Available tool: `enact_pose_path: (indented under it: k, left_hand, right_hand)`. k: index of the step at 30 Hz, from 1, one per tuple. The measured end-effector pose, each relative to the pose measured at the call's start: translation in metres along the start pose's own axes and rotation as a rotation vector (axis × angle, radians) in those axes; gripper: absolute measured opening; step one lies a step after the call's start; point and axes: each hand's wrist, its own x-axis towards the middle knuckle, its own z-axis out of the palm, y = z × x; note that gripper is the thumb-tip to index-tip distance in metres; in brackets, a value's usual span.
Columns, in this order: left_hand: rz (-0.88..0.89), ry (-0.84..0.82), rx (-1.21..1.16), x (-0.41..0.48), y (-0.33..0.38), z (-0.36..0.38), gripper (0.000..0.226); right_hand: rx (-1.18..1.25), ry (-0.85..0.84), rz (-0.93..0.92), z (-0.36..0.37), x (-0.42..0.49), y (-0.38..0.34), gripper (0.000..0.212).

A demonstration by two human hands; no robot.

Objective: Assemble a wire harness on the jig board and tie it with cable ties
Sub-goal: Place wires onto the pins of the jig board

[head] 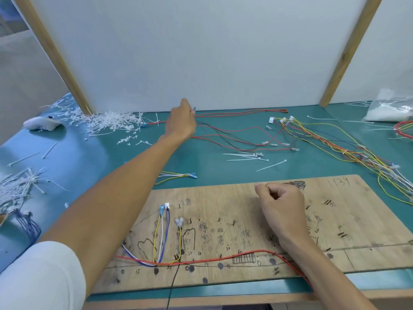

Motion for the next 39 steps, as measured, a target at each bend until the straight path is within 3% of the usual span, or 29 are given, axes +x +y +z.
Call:
enact_pose_path:
  k: [4,9,14,21,27,32,36,39]
  left_hand:
    - [0.095,0.18,-0.237,-0.001,0.017,-0.023,0.016]
    - [0.173,0.243,-0.483,-0.013,0.035,-0.049,0.008]
    - [0.281,0.173,-0.693,-0.027,0.054,-0.076,0.009]
    - [0.19,0.063,-1.102,-0.051,0.091,-0.116,0.009]
    - [0.219,-0.105,-1.359,-0.077,0.119,-0.151,0.018]
    - [0.22,-0.211,-1.516,-0.103,0.137,-0.18,0.024]
    - [0.267,-0.326,-1.536,-0.133,0.144,-0.194,0.028]
    - [0.381,-0.406,-1.428,-0.158,0.145,-0.2,0.031]
  right_hand:
    - [-0.001,-0.006,0.006,0.0,0.0,-0.001,0.053]
    - [0.01,-0.016,0.01,-0.002,-0.002,-0.005,0.056]
    - [0.008,-0.021,0.03,-0.001,-0.001,-0.007,0.055]
    - [-0.002,-0.03,0.058,-0.001,-0.001,-0.005,0.055]
    - [0.015,-0.07,0.09,-0.001,-0.002,-0.007,0.052]
    - [0.213,-0.215,0.244,-0.004,-0.001,-0.024,0.034]
    - [0.302,-0.397,0.368,-0.003,0.01,-0.058,0.053]
    - [0.549,-0.707,0.396,0.001,0.014,-0.091,0.068]
